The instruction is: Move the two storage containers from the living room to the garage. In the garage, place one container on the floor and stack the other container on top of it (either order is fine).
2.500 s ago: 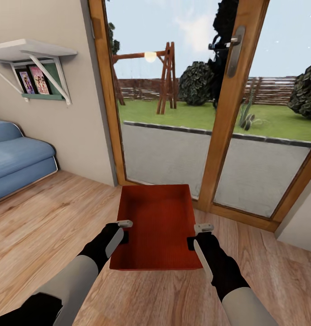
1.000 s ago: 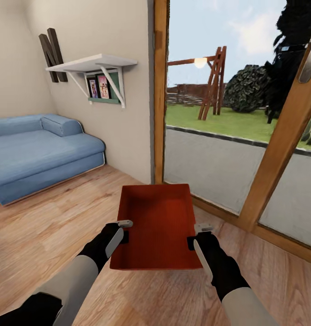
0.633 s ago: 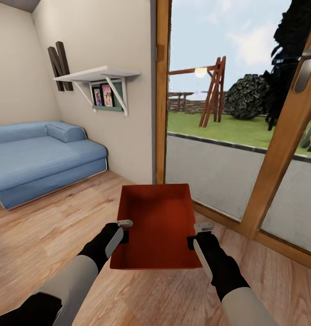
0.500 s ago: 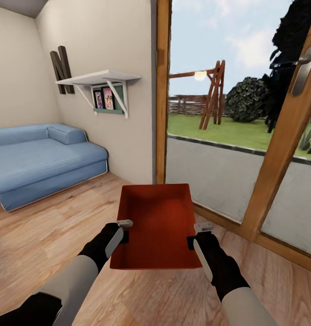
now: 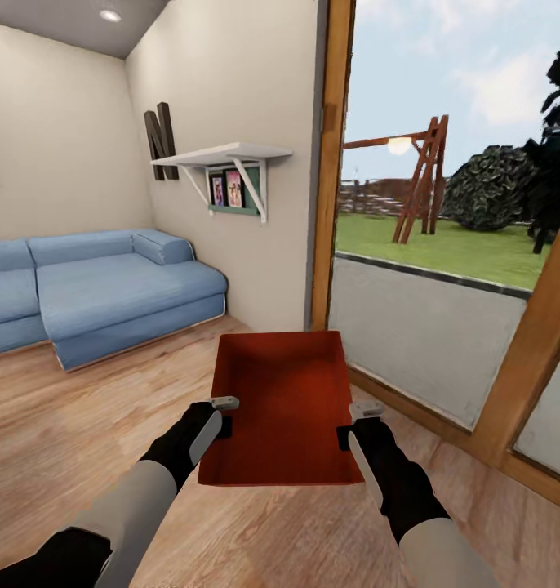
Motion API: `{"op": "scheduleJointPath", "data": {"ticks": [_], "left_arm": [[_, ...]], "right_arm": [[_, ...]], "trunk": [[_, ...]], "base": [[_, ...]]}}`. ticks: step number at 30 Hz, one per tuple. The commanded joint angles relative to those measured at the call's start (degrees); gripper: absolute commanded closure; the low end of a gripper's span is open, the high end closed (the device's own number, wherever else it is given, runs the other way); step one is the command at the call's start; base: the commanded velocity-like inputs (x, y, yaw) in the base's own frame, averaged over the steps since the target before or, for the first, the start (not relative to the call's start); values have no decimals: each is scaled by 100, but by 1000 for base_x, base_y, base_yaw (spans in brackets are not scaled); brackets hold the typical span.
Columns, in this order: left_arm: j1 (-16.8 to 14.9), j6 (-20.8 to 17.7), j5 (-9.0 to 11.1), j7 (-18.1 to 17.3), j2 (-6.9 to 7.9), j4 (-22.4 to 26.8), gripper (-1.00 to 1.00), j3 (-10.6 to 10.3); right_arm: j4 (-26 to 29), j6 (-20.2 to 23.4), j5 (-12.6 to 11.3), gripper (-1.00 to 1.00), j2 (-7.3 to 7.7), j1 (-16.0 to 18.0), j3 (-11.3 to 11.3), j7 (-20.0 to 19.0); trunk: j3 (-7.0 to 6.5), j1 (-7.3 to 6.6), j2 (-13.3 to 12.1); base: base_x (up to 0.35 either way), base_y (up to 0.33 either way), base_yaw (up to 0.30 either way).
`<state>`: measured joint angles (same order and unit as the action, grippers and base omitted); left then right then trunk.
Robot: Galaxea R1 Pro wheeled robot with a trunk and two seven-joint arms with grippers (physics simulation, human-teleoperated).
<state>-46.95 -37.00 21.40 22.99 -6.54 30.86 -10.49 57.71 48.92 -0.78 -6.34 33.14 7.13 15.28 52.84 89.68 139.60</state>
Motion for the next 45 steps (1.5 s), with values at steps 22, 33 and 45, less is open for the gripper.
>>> {"op": "scheduleJointPath", "data": {"ticks": [22,33,45], "left_arm": [[1,-71,-113,104,13,-18,100,-50],[1,-71,-117,109,13,-18,100,-41],[1,-71,-117,108,13,-18,100,-41]], "right_arm": [[286,-48,-209,100,0,1,32,-7],[320,-45,-210,100,0,2,34,-7],[320,-43,-212,100,-6,1,34,-7]], "trunk": [[-396,-484,-884],[-593,-726,-1325],[-809,-989,-1806]], "base": [[0,0,287],[0,0,259],[0,0,256]]}}
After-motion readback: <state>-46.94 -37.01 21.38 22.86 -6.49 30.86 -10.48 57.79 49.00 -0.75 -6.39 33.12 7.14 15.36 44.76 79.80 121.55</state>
